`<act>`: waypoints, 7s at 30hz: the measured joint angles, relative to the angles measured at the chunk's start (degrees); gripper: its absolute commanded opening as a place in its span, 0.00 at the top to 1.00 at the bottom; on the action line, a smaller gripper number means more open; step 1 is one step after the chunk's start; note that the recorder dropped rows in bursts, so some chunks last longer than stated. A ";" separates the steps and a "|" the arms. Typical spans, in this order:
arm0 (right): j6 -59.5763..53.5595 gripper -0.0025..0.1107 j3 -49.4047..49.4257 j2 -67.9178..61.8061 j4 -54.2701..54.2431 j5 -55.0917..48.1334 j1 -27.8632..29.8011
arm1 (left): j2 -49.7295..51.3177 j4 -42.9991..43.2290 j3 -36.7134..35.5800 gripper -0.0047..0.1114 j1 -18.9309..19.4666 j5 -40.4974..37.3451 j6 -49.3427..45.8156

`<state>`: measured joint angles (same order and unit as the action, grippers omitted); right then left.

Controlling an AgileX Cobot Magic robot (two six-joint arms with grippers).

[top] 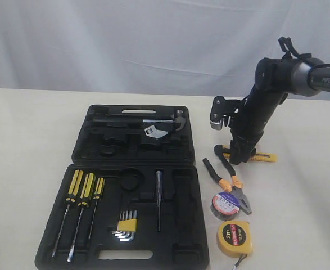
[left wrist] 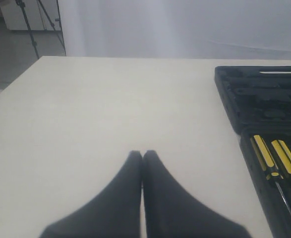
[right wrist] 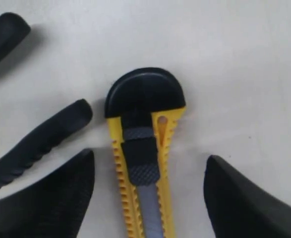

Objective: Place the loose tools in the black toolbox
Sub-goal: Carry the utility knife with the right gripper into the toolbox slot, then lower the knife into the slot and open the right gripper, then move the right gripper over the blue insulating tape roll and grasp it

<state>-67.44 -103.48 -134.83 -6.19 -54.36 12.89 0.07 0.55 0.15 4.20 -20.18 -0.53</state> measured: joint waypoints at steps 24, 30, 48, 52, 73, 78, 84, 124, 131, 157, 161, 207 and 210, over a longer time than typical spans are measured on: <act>14.97 0.98 -1.72 -1.00 0.02 -2.19 0.00 | 0.00 0.00 0.00 0.96 0.00 0.00 0.00; 26.88 0.98 -5.53 -1.32 2.86 -4.34 0.00 | 0.00 0.00 0.00 0.96 0.00 0.00 0.00; 68.61 0.98 3.14 21.15 0.70 -14.27 -23.24 | 0.00 0.00 0.00 0.96 0.00 0.00 0.00; 79.33 0.98 18.96 25.90 1.23 -0.10 -29.11 | 0.00 0.00 0.00 0.96 0.00 0.00 0.00; 124.06 0.98 38.81 27.23 28.74 24.81 -30.34 | 0.00 0.00 0.00 0.96 0.00 0.00 0.00; 125.99 0.98 38.81 27.23 31.88 24.54 -30.34 | 0.00 0.00 0.00 0.96 0.00 0.00 0.00; 126.28 0.98 38.81 27.23 32.76 25.97 -30.34 | 0.00 0.00 0.00 0.96 0.00 0.00 0.00; 128.13 0.98 38.89 23.80 32.93 27.24 -32.17 | 0.00 0.00 0.00 0.96 0.00 0.00 0.00; 128.13 0.98 38.89 23.80 36.41 27.34 -32.06 | 0.00 0.00 0.00 0.96 0.00 0.00 0.00; 131.44 0.55 38.89 24.43 34.16 27.24 -32.06 | 0.00 0.00 0.00 0.96 0.00 0.00 0.00; 126.63 0.98 38.89 30.36 33.79 23.93 -32.06 | 0.00 0.00 0.00 0.96 0.00 0.00 0.00; 102.57 0.98 38.35 32.44 29.53 19.26 -32.06 | 0.00 0.00 0.00 0.96 0.00 0.00 0.00; 102.28 0.98 38.35 34.49 29.79 16.64 -32.06 | 0.00 0.00 0.00 0.96 0.00 0.00 0.00</act>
<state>34.84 -65.13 -100.34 23.60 -37.72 -19.17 0.07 0.55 0.15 4.20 -20.18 -0.53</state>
